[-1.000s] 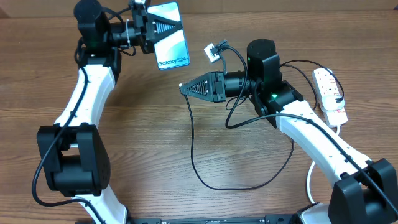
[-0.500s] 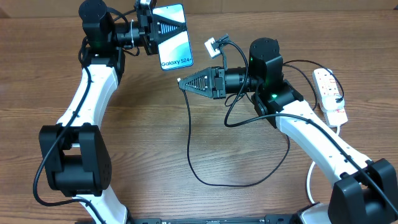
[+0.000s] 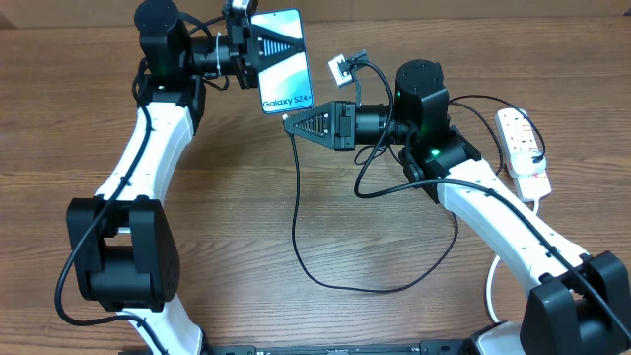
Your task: Plug charger to phone and switch on socket
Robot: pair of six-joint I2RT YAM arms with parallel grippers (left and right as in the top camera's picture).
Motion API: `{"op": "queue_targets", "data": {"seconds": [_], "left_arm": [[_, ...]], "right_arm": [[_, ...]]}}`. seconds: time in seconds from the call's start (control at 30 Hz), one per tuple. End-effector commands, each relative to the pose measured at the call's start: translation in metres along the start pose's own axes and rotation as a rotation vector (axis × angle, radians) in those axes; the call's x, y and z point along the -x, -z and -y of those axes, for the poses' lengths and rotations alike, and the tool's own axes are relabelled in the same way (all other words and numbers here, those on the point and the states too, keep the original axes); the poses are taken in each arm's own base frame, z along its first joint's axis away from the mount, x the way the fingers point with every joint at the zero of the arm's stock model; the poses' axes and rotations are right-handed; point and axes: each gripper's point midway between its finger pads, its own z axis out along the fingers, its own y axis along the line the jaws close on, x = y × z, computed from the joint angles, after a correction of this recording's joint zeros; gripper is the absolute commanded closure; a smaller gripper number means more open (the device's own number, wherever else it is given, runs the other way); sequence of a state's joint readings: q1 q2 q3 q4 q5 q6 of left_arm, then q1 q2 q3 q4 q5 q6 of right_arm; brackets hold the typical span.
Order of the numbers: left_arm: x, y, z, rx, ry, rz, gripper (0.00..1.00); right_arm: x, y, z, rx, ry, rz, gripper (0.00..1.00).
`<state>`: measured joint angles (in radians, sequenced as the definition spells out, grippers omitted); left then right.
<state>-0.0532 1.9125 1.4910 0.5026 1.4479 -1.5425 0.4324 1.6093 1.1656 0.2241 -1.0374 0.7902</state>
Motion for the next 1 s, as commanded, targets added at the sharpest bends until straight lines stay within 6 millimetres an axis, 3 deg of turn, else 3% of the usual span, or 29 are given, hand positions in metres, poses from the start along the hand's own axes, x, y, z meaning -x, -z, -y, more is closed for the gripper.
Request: {"op": "queue_targets", "data": {"seconds": [0.0, 0.97], "left_arm": [[-0.0053, -0.0017, 0.0129, -0.006, -0.047, -0.021, 0.96], [-0.0056, -0.002, 0.013, -0.006, -0.088, -0.022, 0.96]], "right_arm": [[0.0048, 0.0001, 0.0004, -0.007, 0.003, 0.016, 0.96], [0.0039, 0.0001, -0.0019, 0.004, -0.007, 0.009, 0.96]]}}
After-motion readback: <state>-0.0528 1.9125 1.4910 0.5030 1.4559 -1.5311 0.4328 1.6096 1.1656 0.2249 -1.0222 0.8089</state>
